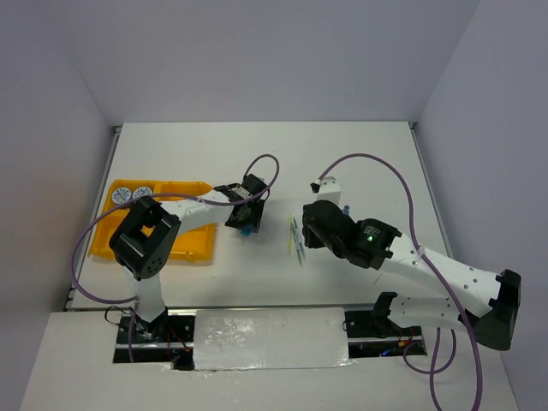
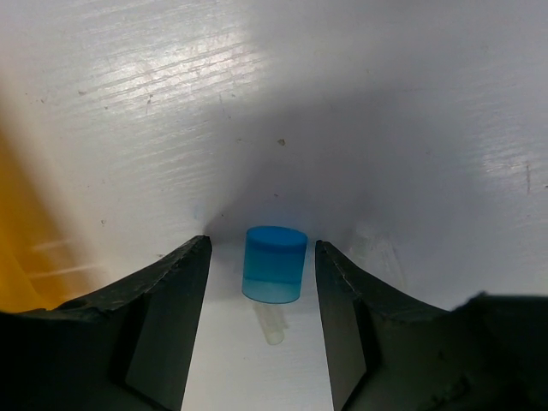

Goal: Sort the stationery into containers
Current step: Close the pen cap on the pen.

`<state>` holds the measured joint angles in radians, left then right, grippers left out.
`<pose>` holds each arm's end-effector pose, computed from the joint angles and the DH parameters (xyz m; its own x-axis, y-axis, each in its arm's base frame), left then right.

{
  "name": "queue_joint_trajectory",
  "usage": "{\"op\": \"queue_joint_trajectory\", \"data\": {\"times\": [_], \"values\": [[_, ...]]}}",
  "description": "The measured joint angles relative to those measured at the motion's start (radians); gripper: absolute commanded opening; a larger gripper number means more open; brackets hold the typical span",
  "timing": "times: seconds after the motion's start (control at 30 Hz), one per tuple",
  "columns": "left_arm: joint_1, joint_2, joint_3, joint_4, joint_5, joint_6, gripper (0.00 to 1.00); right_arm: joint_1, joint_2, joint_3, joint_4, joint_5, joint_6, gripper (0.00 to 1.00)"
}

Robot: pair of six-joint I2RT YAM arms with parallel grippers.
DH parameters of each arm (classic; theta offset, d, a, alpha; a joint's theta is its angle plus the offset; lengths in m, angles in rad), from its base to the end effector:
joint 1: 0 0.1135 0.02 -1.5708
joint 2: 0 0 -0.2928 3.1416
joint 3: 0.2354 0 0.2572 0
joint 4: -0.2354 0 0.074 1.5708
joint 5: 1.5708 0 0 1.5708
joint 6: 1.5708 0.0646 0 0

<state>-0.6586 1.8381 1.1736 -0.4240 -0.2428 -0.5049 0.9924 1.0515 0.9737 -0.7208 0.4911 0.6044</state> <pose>0.3216 -0.2292 0.1678 -0.8579 0.0702 -0.5090 0.1039 0.9939 -0.0379 0.1458 0.1676 0.3142 -0.6396 -0.0631 -0.7661 -0.2370 0.9643 0.1185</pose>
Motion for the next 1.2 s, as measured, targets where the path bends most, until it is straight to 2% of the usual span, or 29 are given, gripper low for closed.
{"op": "queue_joint_trajectory", "data": {"times": [0.1,0.17,0.43,0.53,0.7,0.9,1.03,1.1,1.2], "values": [[-0.003,0.0,0.0,-0.002,0.0,0.0,0.63,0.0,0.005,0.0,0.003,-0.007,0.0,0.2],[-0.004,0.001,0.0,-0.002,0.0,-0.001,0.57,0.0,0.007,0.0,0.003,-0.011,0.0,0.2],[-0.005,0.012,0.011,0.0,0.0,-0.003,0.51,0.0,0.007,0.0,0.007,-0.018,0.0,0.2],[-0.005,0.013,0.013,0.001,-0.001,-0.005,0.43,0.0,0.007,-0.001,0.012,-0.019,-0.001,0.2],[-0.005,0.028,0.034,-0.002,-0.007,-0.004,0.17,0.0,0.007,-0.007,0.024,-0.026,-0.002,0.2],[-0.005,0.035,0.094,-0.035,-0.007,-0.003,0.06,0.0,0.0,-0.041,0.061,-0.044,-0.024,0.19],[-0.005,0.031,0.216,-0.073,-0.008,-0.004,0.0,0.0,-0.047,-0.101,0.16,-0.095,-0.066,0.15],[-0.005,-0.008,0.248,-0.055,-0.002,-0.017,0.0,-0.002,-0.103,-0.159,0.243,-0.154,-0.085,0.13],[-0.005,-0.177,0.169,0.069,0.068,-0.054,0.0,-0.009,-0.216,-0.27,0.441,-0.282,-0.104,0.13]]}}
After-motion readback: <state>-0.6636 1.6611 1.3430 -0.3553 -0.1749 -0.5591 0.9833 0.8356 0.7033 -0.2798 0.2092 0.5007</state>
